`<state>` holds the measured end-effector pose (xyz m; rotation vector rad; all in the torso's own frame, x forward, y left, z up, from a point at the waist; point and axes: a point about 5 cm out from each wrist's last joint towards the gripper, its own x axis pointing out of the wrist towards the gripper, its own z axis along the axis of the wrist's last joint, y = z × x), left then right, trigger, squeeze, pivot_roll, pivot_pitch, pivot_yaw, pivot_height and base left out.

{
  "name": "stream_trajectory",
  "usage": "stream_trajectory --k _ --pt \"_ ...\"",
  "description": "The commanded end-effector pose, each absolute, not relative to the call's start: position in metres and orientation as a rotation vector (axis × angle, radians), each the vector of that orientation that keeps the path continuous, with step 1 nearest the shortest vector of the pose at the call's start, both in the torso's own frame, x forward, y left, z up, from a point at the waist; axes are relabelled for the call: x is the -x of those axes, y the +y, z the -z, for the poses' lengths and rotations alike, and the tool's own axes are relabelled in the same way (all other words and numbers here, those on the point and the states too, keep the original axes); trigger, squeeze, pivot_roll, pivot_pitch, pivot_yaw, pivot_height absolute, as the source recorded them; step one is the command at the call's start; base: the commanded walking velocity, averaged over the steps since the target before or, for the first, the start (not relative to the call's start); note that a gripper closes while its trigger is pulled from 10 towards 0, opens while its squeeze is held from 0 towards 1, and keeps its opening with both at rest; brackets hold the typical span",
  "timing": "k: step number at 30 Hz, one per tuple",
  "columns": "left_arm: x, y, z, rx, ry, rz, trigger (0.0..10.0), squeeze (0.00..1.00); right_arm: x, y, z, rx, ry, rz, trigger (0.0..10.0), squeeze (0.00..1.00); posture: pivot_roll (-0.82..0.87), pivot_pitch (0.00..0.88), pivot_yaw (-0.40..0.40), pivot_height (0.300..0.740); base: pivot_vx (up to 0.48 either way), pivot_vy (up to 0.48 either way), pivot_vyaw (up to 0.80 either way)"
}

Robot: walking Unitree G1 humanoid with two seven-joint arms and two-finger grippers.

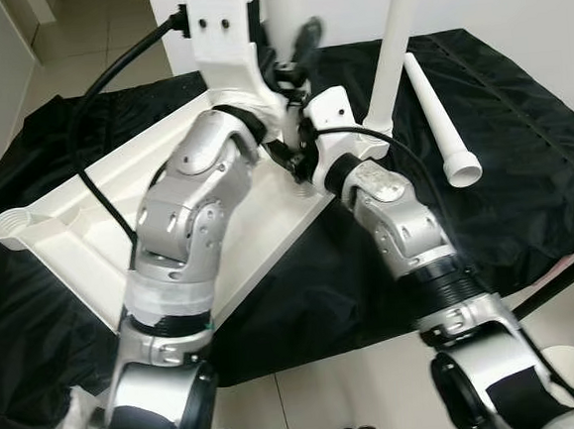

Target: Building children table

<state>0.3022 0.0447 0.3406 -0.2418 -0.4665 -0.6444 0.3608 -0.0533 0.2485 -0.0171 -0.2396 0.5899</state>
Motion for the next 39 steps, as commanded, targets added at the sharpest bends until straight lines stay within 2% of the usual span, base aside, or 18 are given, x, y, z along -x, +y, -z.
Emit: stream_trajectory --k 1,5,6,7,8,15,17,20,22,24,25,31,33,36,39 --pt "-0.294 0.041 -0.341 0.219 -0.494 0.736 10.0 1.0 -0.361 -0.06 -0.246 -0.025 -0.227 -0.544 10.0 0.0 -0.03 0.094 0.029 0.74 0.0 0.0 0.0" --pt "-0.287 0.04 -0.335 0.187 -0.483 0.787 10.0 1.0 -0.363 -0.069 -0.245 -0.11 -0.232 -0.47 10.0 0.0 -0.03 0.101 0.031 0.74 0.0 0.0 0.0" --pt "-0.282 0.044 -0.332 0.199 -0.485 0.806 10.0 0.44 -0.362 -0.075 -0.243 -0.133 -0.23 -0.443 10.0 0.0 -0.03 0.104 0.03 0.74 0.0 0.0 0.0" --pt "-0.282 0.044 -0.332 0.199 -0.485 0.806 10.0 0.44 -0.362 -0.075 -0.243 -0.133 -0.23 -0.443 10.0 0.0 -0.03 0.104 0.03 0.74 0.0 0.0 0.0" --pt "-0.278 0.047 -0.329 0.213 -0.486 0.827 10.0 0.0 -0.361 -0.079 -0.242 -0.135 -0.23 -0.424 10.0 0.0 -0.03 0.108 0.03 0.74 0.0 0.0 0.0" --pt "-0.263 0.062 -0.316 0.204 -0.531 0.835 10.0 0.0 -0.358 -0.095 -0.238 -0.129 -0.24 -0.385 10.0 0.0 -0.03 0.115 0.031 0.74 0.0 0.0 0.0" --pt "-0.256 0.066 -0.291 0.105 -0.437 0.892 10.0 0.0 -0.356 -0.106 -0.235 -0.125 -0.243 -0.361 10.0 0.0 -0.02 0.119 0.032 0.74 0.0 0.0 0.0" --pt "-0.25 0.069 -0.278 0.033 -0.413 0.93 10.0 0.0 -0.355 -0.11 -0.234 -0.117 -0.249 -0.352 10.0 0.0 -0.02 0.119 0.036 0.74 0.0 0.0 0.0" --pt "-0.241 0.077 -0.261 -0.08 -0.386 0.995 10.0 0.0 -0.353 -0.114 -0.234 -0.104 -0.256 -0.344 10.0 0.0 -0.02 0.12 0.038 0.74 0.0 0.0 0.0" --pt "-0.24 0.085 -0.252 -0.1 -0.351 1.022 10.0 0.0 -0.351 -0.116 -0.235 -0.098 -0.266 -0.349 10.0 0.0 -0.02 0.12 0.038 0.74 0.0 0.0 0.0" --pt "-0.243 0.093 -0.243 -0.141 -0.293 1.019 10.0 0.0 -0.349 -0.118 -0.238 -0.103 -0.286 -0.362 10.0 0.0 -0.02 0.124 0.041 0.74 0.0 0.0 0.0" --pt "-0.253 0.115 -0.222 -0.271 -0.208 0.929 10.0 0.0 -0.341 -0.122 -0.248 -0.088 -0.341 -0.385 10.0 0.0 -0.02 0.126 0.042 0.74 0.0 0.0 0.0" --pt "-0.254 0.116 -0.22 -0.278 -0.204 0.921 10.0 0.0 -0.34 -0.123 -0.248 -0.087 -0.344 -0.388 10.0 0.0 -0.02 0.126 0.042 0.74 0.0 0.0 0.0" --pt "-0.26 0.139 -0.199 -0.237 -0.124 0.84 10.0 0.0 -0.333 -0.126 -0.253 -0.077 -0.372 -0.413 10.0 0.0 -0.03 0.127 0.041 0.74 0.0 0.0 0.0" --pt "-0.26 0.143 -0.195 -0.246 -0.115 0.848 10.0 0.0 -0.332 -0.126 -0.254 -0.077 -0.374 -0.419 10.0 0.0 -0.03 0.127 0.04 0.74 0.0 0.0 0.0"
